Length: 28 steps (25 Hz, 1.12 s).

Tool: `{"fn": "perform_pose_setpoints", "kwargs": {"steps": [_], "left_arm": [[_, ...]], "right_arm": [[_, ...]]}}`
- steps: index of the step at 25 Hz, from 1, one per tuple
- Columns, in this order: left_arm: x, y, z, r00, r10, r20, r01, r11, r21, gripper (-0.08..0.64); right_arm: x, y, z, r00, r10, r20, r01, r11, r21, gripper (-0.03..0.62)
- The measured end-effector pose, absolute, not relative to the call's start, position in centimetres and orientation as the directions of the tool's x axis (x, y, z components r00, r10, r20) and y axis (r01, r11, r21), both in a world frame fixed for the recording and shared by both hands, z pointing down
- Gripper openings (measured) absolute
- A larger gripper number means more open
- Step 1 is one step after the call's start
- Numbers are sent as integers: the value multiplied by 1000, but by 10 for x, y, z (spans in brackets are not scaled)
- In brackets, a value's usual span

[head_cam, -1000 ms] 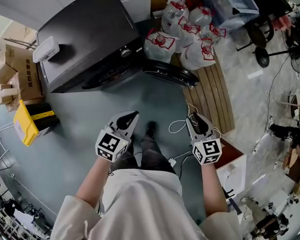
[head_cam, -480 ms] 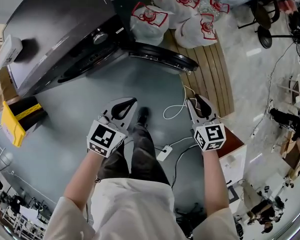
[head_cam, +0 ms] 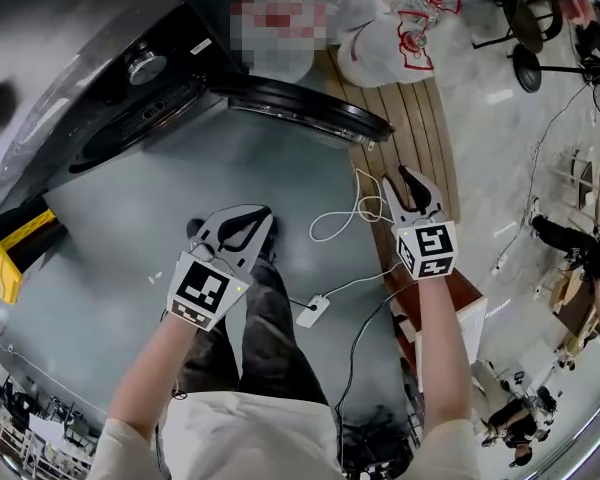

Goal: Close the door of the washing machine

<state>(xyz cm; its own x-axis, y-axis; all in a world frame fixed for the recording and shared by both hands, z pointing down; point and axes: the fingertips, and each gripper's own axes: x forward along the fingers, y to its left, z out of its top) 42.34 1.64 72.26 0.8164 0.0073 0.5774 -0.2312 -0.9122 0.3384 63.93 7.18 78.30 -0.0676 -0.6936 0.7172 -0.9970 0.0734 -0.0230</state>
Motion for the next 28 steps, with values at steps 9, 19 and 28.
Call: {"fn": "perform_pose_setpoints", "kwargs": {"steps": [9, 19, 28], "left_arm": [[422, 33, 776, 800, 30, 599, -246, -894, 374, 9], [394, 46, 829, 766, 39, 641, -292, -868, 401, 9], [385, 48, 841, 763, 22, 646, -328, -848, 417, 9]], "right_arm": [[690, 52, 862, -38, -593, 804, -978, 188, 92, 149], [711, 29, 915, -46, -495, 867, -927, 346, 148, 149], [701, 34, 922, -65, -493, 868, -907, 392, 155, 105]]}}
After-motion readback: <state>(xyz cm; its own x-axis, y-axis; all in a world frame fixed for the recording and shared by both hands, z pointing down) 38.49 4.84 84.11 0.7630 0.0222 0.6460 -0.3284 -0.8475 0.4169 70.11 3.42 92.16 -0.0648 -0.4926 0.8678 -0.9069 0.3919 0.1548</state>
